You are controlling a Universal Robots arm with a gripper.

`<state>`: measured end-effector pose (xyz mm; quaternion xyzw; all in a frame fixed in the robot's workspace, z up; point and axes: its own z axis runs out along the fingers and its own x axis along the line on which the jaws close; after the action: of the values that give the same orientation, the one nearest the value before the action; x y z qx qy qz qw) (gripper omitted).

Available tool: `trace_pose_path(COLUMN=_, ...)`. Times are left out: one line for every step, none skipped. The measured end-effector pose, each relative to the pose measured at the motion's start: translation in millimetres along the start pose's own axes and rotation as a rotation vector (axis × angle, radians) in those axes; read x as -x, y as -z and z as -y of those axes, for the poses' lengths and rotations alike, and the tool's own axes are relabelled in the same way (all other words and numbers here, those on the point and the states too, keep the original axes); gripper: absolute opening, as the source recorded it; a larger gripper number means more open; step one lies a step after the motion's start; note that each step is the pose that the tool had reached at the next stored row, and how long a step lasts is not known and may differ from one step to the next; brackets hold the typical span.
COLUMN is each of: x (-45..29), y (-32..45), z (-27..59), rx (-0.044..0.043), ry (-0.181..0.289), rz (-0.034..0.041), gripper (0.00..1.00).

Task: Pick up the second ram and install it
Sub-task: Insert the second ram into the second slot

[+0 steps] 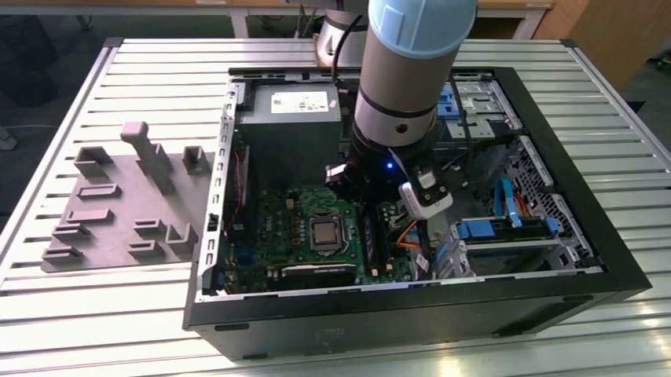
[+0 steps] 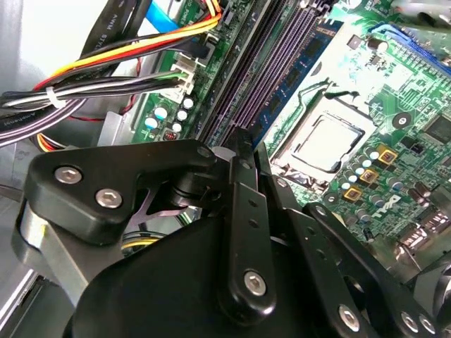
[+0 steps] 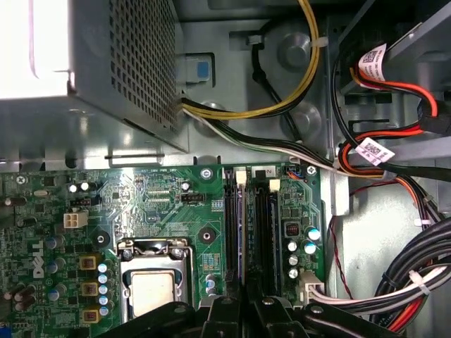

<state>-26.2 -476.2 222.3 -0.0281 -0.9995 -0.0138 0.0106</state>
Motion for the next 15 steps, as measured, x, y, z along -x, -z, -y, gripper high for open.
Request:
trace_pose_path(x=0.2, y=0.0, z=0.0, rx=0.0002, ry=0.0, rz=0.0, gripper=0.14)
trace_pose_path(x=0.8, y=-0.3, z=0.1, rx=0.0008, ry=0.0, rz=0.0001, gripper=0.14)
trace_pose_path(x=1.2, y=-0.3, z=0.5, rx=0.0008, ry=0.0, rz=0.0, gripper=0.14)
trace_pose_path(x=1.5, y=-0.5, z=0.9, rx=0.0007, ry=0.0, rz=-0.0001, gripper=0.14)
trace_pose_path(x=1.8, y=-1.0, z=1.1, rx=0.0009, ry=0.0, rz=0.0, gripper=0.14)
trace_pose_path(x=1.8, y=-1.5, z=1.4, rx=0.0009, ry=0.0, rz=0.0, gripper=0.14)
trace_pose_path(x=1.8, y=-2.2, z=1.6, rx=0.001, ry=0.0, rz=0.0, gripper=0.14)
trace_pose_path(x=1.8, y=-2.7, z=1.9, rx=0.0008, ry=0.0, rz=-0.0001, gripper=0.14)
trace_pose_path(x=1.9, y=-3.5, z=2.0, rx=0.0008, ry=0.0, rz=0.0, gripper=0.14)
trace_pose_path(x=1.9, y=-4.4, z=2.2, rx=0.0009, ry=0.0, rz=-0.0001, gripper=0.14)
trace_pose_path(x=1.9, y=-5.3, z=2.3, rx=0.0008, ry=0.0, rz=-0.0001, gripper=0.14)
trace_pose_path(x=1.9, y=-6.0, z=2.4, rx=0.0008, ry=0.001, rz=-0.0001, gripper=0.14)
trace_pose_path(x=1.9, y=-6.6, z=2.4, rx=0.0007, ry=0.003, rz=-0.0001, gripper=0.14)
trace_pose_path(x=1.9, y=-7.0, z=2.5, rx=0.0006, ry=0.005, rz=-0.0001, gripper=0.14)
trace_pose_path(x=1.9, y=-7.3, z=2.5, rx=0.0005, ry=0.007, rz=-0.0003, gripper=0.14)
